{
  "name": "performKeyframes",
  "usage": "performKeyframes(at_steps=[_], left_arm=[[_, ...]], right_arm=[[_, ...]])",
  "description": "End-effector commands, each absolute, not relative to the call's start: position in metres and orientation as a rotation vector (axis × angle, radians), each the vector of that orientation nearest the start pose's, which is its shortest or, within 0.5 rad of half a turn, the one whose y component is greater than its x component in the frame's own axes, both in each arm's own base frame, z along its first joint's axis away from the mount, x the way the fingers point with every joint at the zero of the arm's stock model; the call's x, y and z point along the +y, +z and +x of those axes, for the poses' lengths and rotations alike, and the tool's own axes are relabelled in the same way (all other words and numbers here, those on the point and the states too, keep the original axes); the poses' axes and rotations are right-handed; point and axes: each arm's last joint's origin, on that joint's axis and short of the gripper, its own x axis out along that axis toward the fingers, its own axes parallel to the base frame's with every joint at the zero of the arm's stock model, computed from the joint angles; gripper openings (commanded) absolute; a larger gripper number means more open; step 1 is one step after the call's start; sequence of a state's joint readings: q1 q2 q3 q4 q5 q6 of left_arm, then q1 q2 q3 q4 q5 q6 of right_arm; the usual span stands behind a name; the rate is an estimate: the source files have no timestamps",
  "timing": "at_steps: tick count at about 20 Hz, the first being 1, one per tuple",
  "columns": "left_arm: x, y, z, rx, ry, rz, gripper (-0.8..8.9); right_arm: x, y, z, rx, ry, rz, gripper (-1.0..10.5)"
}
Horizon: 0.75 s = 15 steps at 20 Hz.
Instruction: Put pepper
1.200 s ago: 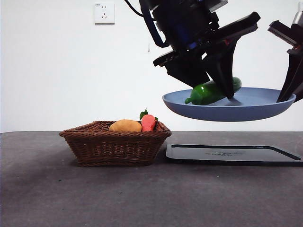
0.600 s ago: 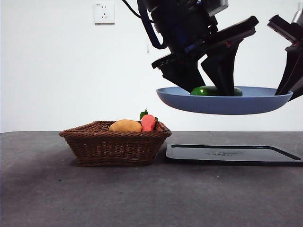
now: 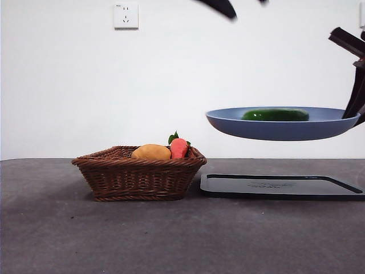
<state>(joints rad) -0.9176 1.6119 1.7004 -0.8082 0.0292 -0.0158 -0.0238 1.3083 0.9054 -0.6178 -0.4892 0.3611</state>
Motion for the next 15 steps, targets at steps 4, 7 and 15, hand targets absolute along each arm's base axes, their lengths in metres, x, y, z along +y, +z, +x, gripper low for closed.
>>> performKeyframes(at_steps=[4, 7, 15], left_arm=[[-0.216, 0.446, 0.178, 0.485, -0.840, 0.253, 2.72], [-0.187, 0.465, 0.158, 0.424, -0.760, 0.262, 2.72], [-0.150, 0.480, 0.129, 0.409, -0.730, 0.229, 2.72]], right_arm=[[-0.004, 0.231, 0.286, 1.062, 0.199, 0.625, 0.1], [-0.005, 0.220, 0.312, 1.086, 0.189, 0.630, 0.1], [-0.008, 0.185, 0.366, 1.116, 0.181, 0.637, 0.1]])
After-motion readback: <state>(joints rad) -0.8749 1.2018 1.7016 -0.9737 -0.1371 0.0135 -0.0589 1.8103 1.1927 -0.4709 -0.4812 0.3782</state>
